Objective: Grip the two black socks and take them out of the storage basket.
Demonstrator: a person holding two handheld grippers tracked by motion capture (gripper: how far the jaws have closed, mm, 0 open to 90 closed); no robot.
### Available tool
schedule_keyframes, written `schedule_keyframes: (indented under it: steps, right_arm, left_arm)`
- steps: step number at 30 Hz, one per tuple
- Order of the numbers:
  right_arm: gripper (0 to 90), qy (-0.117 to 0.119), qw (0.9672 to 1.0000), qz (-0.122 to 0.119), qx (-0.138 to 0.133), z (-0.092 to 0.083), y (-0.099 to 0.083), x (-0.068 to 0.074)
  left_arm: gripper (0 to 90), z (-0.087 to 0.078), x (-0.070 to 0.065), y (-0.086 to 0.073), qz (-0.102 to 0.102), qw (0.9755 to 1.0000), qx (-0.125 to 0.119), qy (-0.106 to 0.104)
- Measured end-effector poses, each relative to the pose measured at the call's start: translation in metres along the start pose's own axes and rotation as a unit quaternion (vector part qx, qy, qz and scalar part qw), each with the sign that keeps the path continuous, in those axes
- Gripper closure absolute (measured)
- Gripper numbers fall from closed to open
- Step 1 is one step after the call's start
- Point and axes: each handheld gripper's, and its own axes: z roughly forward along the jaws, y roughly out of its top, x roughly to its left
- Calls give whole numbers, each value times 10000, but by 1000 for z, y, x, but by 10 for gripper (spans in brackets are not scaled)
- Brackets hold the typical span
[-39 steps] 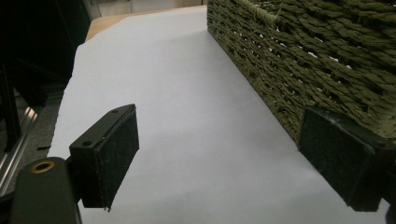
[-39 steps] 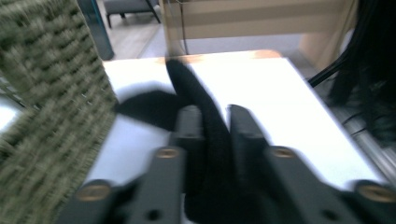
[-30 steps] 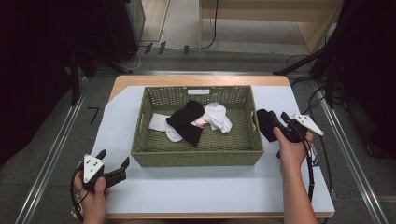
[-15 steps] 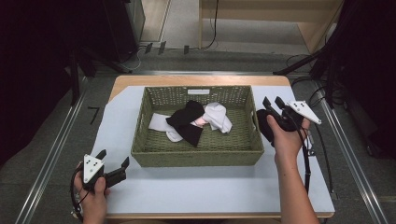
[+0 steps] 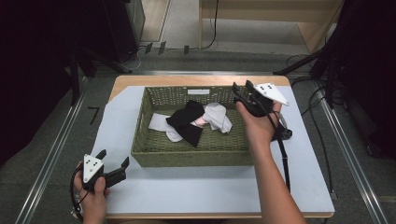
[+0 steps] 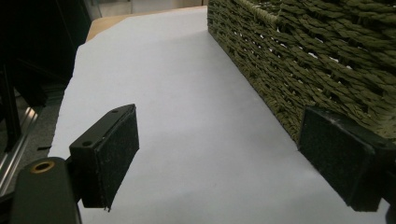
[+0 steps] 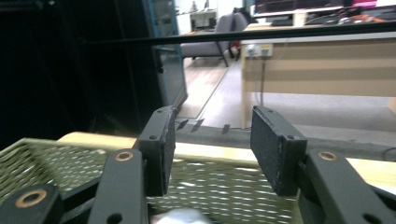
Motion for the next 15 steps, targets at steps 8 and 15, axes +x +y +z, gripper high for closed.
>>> schedule_keyframes:
  steps: [8, 15]
  right_arm:
    - [508, 378, 9986, -154, 343, 31, -20, 44]
    - [498, 541, 9960, -142, 692, 50, -35, 64]
  left_arm:
    - [138, 0, 1, 0, -16, 10000, 1, -22]
    - [138, 0, 1, 0, -31, 10000, 5, -30]
